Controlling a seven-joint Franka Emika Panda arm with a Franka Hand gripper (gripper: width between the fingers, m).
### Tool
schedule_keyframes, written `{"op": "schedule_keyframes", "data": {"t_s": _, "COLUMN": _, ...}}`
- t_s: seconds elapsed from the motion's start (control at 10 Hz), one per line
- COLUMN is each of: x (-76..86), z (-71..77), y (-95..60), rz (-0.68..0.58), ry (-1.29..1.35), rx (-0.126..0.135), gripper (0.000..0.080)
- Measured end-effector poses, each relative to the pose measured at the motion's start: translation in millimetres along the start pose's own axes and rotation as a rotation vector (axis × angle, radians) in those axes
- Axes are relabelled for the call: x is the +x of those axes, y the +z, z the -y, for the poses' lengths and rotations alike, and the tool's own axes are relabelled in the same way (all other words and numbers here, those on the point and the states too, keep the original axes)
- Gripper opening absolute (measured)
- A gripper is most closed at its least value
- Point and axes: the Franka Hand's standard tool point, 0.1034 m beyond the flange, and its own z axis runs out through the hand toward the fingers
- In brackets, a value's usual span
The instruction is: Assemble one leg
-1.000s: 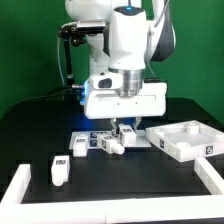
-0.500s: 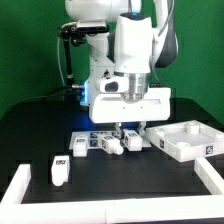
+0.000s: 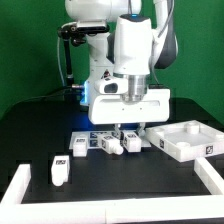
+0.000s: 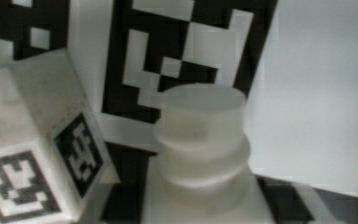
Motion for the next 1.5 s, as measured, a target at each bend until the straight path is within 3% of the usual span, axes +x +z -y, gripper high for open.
{"op": "schedule_keyframes", "data": {"t_s": 0.7, "x": 3.0, "z": 6.9, "y": 2.9, "rz": 0.002, "ry": -0.013, "rx": 0.004, "gripper": 0.0286}}
{"op": "schedule_keyframes", "data": {"t_s": 0.8, "x": 3.0, "z": 6.9, "y": 2.9, "rz": 0.002, "ry": -0.013, "rx": 0.004, "gripper": 0.0376}}
{"op": "schedule_keyframes", "data": {"t_s": 0.9, "x": 3.0, "z": 6.9, "y": 2.9, "rz": 0.002, "ry": -0.013, "rx": 0.004, "gripper": 0.0552}}
{"op": "schedule_keyframes", "data": {"t_s": 1.0, "x": 1.4, "z": 11.5, "y": 2.0, "rz": 0.016, "ry": 0.001, "rx": 0.009, "gripper": 0.0552}}
{"op": "schedule_keyframes", "data": {"t_s": 1.1, "x": 0.2, "z": 25.8, "y": -4.3, "rz": 0.044, "ry": -0.005, "rx": 0.023, "gripper": 0.0632}}
{"op": "schedule_keyframes", "data": {"t_s": 1.2, "x": 1.0, "z": 33.3, "y": -15.1, "rz": 0.066, "ry": -0.015, "rx": 0.038, "gripper": 0.0645}}
{"op": "schedule_keyframes", "data": {"t_s": 1.4, "x": 7.8, "z": 37.4, "y": -37.3, "rz": 0.105, "ry": -0.007, "rx": 0.070, "gripper": 0.0649}}
{"op": "schedule_keyframes", "data": {"t_s": 1.5, "x": 15.7, "z": 38.6, "y": -42.4, "rz": 0.096, "ry": -0.008, "rx": 0.074, "gripper": 0.0649}}
